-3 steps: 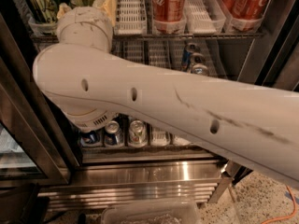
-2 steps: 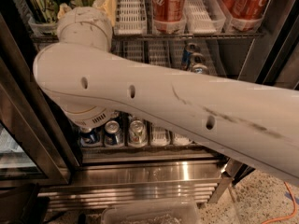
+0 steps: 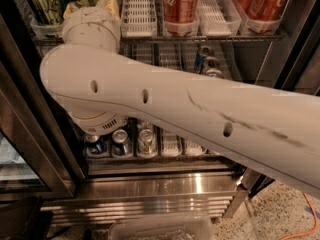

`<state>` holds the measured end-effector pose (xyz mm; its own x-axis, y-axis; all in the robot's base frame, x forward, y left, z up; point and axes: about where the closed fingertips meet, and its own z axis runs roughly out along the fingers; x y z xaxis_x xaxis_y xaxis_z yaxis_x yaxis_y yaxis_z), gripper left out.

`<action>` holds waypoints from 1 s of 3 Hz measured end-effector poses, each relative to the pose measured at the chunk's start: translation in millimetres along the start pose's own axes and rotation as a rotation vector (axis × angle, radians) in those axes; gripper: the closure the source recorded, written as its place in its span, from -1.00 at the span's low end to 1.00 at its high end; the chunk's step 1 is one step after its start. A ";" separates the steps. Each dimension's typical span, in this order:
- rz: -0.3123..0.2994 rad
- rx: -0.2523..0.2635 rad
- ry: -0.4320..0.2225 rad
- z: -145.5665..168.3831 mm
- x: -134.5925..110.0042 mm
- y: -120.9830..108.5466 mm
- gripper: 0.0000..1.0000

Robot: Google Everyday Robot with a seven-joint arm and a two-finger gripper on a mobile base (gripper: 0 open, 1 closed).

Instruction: Pick green can from top shelf of fridge

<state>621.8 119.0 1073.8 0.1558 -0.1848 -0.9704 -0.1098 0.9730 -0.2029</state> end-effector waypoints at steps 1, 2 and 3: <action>0.000 -0.001 0.000 0.0 -0.1 0.1 0.81; 0.006 -0.010 -0.018 -1.6 -8.2 1.1 1.00; 0.038 -0.018 -0.057 -5.7 -26.4 -2.9 1.00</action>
Offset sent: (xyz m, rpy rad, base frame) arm -0.0021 0.0041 0.0080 0.0132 -0.0203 0.0293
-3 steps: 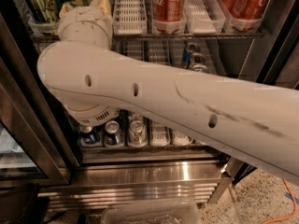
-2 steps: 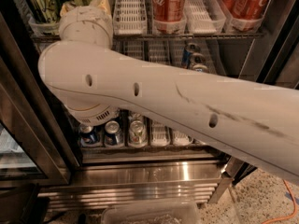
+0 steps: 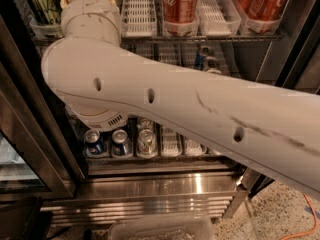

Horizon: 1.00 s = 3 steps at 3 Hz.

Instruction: Pick green can from top shelf of fridge

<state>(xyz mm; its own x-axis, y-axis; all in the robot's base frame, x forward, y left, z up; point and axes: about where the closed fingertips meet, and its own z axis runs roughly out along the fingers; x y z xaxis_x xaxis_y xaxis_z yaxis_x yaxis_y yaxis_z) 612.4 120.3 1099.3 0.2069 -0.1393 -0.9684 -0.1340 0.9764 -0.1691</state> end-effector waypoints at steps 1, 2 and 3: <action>0.025 -0.005 -0.036 -2.9 -13.2 -3.9 1.00; 0.021 -0.028 -0.035 -8.8 -12.3 -14.9 1.00; 0.023 -0.075 -0.025 -22.3 -13.5 -31.3 1.00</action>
Offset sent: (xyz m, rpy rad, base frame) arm -0.0090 -0.0282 0.0025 0.0035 -0.0044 0.0753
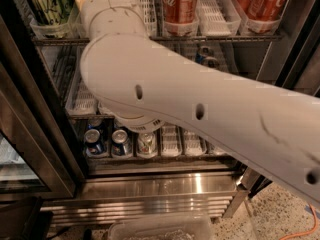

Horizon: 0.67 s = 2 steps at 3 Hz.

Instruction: Pick green can from top shelf of fridge

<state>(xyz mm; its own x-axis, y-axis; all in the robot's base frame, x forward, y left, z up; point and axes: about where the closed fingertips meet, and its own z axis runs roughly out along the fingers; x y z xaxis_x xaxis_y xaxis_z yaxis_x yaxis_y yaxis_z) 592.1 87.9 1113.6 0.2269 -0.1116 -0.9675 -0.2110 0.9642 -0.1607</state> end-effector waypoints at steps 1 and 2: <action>0.054 -0.064 0.015 -18.1 -13.0 -11.6 1.00; 0.144 -0.148 0.001 -27.2 -38.6 -13.8 1.00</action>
Offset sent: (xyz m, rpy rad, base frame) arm -0.0488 -0.0312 0.0450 0.2158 0.1051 0.3184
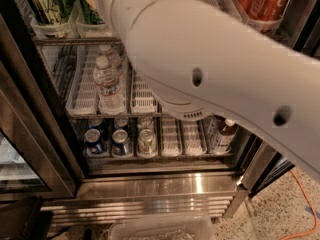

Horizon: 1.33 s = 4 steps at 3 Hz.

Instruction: Pick green can from top shelf of fridge

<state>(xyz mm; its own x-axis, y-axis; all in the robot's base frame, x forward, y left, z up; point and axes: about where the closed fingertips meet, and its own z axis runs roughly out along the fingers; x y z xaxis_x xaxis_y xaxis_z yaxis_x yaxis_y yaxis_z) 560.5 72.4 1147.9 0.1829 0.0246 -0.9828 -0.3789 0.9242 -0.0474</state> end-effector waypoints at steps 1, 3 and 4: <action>0.016 -0.039 0.006 -3.1 -3.0 13.5 1.00; 0.016 -0.058 0.018 -9.5 -9.9 16.4 1.00; 0.064 -0.026 0.092 -41.6 5.4 0.9 1.00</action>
Offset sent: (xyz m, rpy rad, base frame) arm -0.0079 0.0115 0.0005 0.0087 0.0159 0.0457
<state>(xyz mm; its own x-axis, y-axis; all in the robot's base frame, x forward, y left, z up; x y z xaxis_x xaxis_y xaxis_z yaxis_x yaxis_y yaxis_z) 523.3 57.5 1135.0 0.0739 0.0467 -0.9962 -0.4109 0.9116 0.0123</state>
